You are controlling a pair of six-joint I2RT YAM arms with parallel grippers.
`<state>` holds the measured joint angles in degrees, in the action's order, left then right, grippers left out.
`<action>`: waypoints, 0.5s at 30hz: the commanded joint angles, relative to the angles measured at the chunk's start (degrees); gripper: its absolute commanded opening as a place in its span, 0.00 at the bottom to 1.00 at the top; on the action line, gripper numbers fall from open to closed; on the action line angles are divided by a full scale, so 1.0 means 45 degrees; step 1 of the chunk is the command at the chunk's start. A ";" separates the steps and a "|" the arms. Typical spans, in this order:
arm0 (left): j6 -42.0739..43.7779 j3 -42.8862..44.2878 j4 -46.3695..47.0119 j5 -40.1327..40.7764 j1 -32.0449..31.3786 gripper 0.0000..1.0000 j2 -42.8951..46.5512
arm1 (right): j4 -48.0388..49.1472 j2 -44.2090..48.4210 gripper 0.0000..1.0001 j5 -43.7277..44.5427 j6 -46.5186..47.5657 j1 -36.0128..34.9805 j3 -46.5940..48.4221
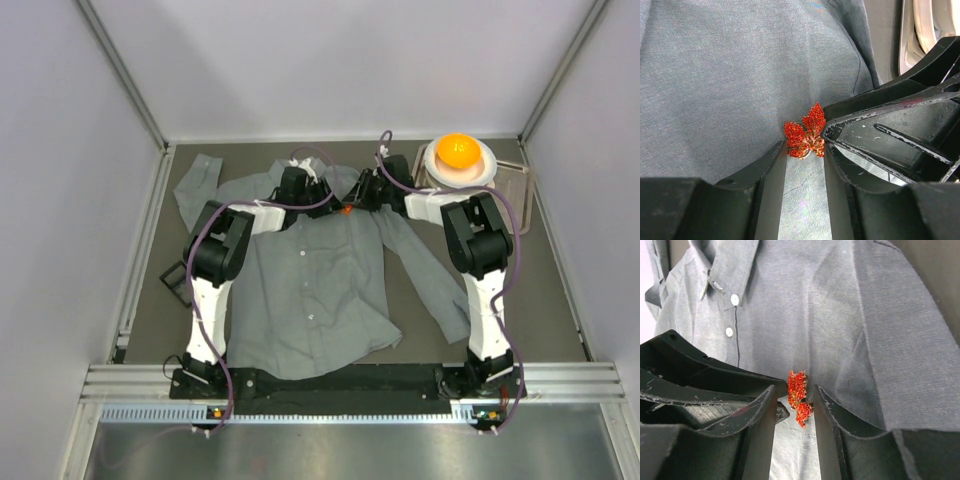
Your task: Remove the brooch from the garment
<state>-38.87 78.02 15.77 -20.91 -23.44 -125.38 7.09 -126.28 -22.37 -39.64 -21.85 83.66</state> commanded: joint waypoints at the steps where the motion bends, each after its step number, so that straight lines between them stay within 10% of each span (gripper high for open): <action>1: 0.0220 -0.0540 -0.0184 0.0348 -0.0084 0.41 0.0382 | 0.1099 0.0463 0.35 -0.0985 -0.0235 -0.0067 -0.0309; 15: 0.0007 -0.1965 -0.0243 0.0954 -0.0084 0.56 0.2295 | 0.1764 0.0718 0.35 -0.1786 -0.0371 -0.0067 -0.0739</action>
<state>-38.68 71.00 15.51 -17.91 -23.73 -119.35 11.73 -126.23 -28.32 -40.80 -21.74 81.12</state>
